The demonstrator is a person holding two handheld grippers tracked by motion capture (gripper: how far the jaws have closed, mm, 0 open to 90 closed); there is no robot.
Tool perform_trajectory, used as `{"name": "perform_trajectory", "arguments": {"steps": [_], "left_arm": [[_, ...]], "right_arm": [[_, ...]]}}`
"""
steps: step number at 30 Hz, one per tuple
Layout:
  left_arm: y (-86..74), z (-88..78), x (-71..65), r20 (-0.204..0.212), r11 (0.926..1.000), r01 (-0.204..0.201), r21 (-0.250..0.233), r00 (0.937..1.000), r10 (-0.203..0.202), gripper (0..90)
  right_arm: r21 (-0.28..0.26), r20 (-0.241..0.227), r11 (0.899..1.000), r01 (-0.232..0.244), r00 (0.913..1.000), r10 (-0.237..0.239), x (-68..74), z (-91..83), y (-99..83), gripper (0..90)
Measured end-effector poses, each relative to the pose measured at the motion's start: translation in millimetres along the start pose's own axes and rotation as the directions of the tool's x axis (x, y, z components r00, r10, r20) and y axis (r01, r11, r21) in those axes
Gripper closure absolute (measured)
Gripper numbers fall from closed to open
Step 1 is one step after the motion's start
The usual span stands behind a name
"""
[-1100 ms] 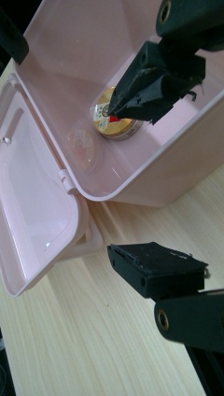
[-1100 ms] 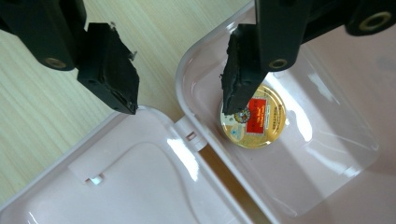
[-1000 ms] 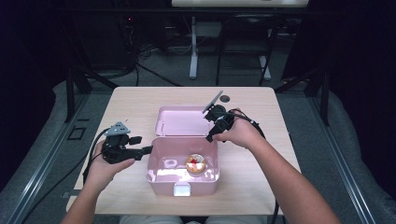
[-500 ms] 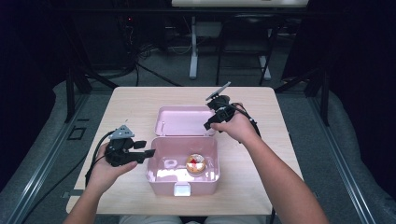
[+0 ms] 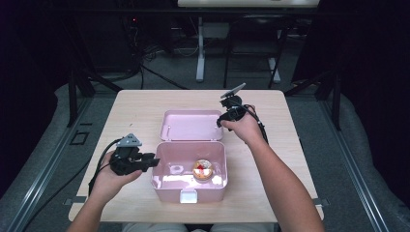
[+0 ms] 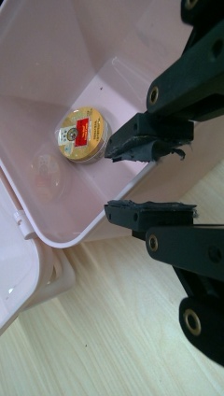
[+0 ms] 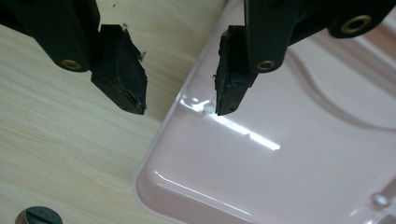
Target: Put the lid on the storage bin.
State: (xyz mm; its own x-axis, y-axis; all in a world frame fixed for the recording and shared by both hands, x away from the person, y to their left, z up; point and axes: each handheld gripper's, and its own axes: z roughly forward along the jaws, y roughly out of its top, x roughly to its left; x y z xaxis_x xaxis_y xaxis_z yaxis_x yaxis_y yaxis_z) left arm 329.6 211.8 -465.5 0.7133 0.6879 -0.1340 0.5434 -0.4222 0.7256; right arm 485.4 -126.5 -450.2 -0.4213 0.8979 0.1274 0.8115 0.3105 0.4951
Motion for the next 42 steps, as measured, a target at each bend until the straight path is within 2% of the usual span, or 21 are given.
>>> {"name": "perform_trajectory", "arguments": {"steps": [3, 10, 20, 26, 34, 39, 41, 42], "left_arm": [[-1.1, -1.1, -0.7, -0.001, 0.9999, -0.006, -0.009, 1.0000, 0.006, 69.5], [-3.5, -1.8, -2.0, -0.005, 0.9997, 0.002, -0.026, 1.0000, -0.002, 71.6], [-5.0, -2.8, -2.5, -0.005, 0.9993, 0.002, -0.039, 1.0000, -0.002, 73.7], [-4.9, -3.3, -4.0, -0.017, 0.9993, 0.000, -0.038, 0.9999, -0.001, 74.6], [-4.8, -3.4, -3.5, -0.012, 0.9993, 0.004, -0.036, 0.9999, -0.005, 74.7], [-4.8, -3.5, -3.4, -0.012, 0.9993, 0.004, -0.036, 0.9999, -0.005, 74.7], [-5.1, -2.9, -3.2, -0.007, 0.9990, 0.008, -0.044, 0.9999, -0.008, 74.7], [-5.1, -3.0, -3.0, -0.005, 0.9990, 0.009, -0.044, 0.9999, -0.009, 74.8]], "right_arm": [[-0.005, 0.006, 0.999, -0.045, 0.9990, 0.045, -5.1, 8.7, 3.1, 52.9], [-0.044, 0.026, 0.992, -0.116, 0.9928, 0.117, -12.1, 21.2, 11.3, 57.4], [-0.035, 0.046, 0.987, -0.157, 0.9863, 0.158, -13.3, 44.1, 20.9, 65.6], [-0.042, 0.037, 0.982, -0.186, 0.9816, 0.188, -15.5, 48.5, 24.0, 68.3], [-0.033, 0.017, 0.975, -0.219, 0.9755, 0.219, -16.6, 50.2, 27.4, 74.8], [-0.023, 0.026, 0.973, -0.228, 0.9731, 0.229, -15.5, 50.2, 29.0, 78.2], [-0.020, 0.024, 0.971, -0.237, 0.9711, 0.237, -16.7, 48.9, 29.7, 80.5], [-0.018, 0.018, 0.967, -0.255, 0.9667, 0.255, -17.5, 46.4, 30.8, 81.9]]}}
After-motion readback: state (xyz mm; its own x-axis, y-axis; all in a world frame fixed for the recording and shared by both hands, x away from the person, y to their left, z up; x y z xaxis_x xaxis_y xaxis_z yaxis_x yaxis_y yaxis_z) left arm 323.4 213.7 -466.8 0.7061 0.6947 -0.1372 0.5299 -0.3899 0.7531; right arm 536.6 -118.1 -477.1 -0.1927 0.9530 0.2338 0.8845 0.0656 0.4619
